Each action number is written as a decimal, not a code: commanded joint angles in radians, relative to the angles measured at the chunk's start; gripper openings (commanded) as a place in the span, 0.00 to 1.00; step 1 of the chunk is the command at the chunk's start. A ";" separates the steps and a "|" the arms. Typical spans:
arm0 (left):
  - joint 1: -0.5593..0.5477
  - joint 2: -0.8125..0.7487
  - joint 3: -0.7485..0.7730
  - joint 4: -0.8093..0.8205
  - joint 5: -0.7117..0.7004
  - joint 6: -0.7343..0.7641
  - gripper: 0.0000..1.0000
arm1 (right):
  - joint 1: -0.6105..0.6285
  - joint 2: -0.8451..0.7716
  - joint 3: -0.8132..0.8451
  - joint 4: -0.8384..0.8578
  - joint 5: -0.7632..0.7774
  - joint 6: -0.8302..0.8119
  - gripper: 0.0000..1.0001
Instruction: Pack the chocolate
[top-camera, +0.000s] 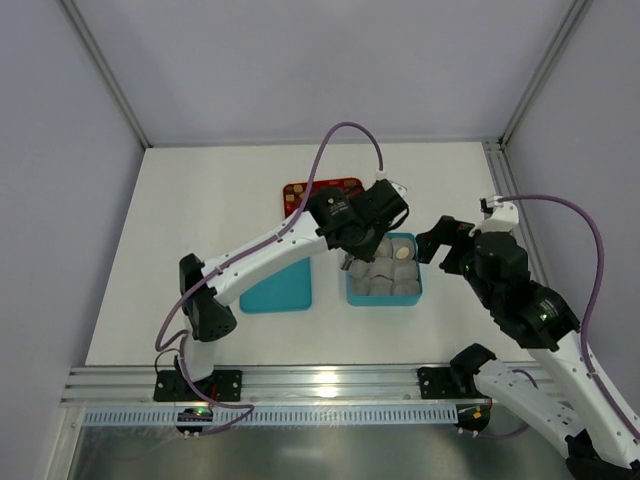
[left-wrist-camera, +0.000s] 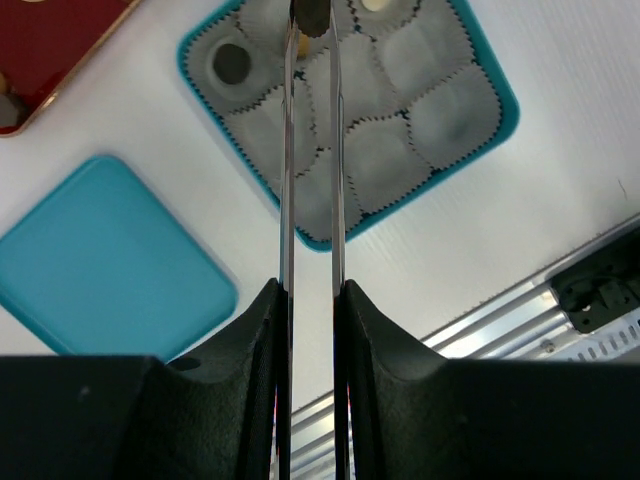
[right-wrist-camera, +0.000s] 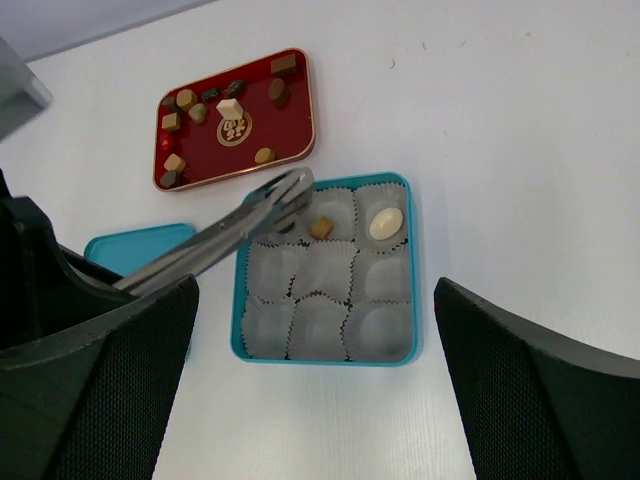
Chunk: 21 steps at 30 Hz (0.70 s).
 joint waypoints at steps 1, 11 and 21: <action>-0.048 -0.040 -0.015 0.064 0.024 -0.048 0.17 | 0.003 -0.030 0.063 -0.044 0.062 -0.006 1.00; -0.132 0.037 -0.038 0.115 0.065 -0.076 0.17 | 0.003 -0.056 0.063 -0.080 0.078 0.003 1.00; -0.145 0.081 -0.078 0.150 0.091 -0.088 0.22 | 0.003 -0.045 0.060 -0.075 0.069 -0.006 1.00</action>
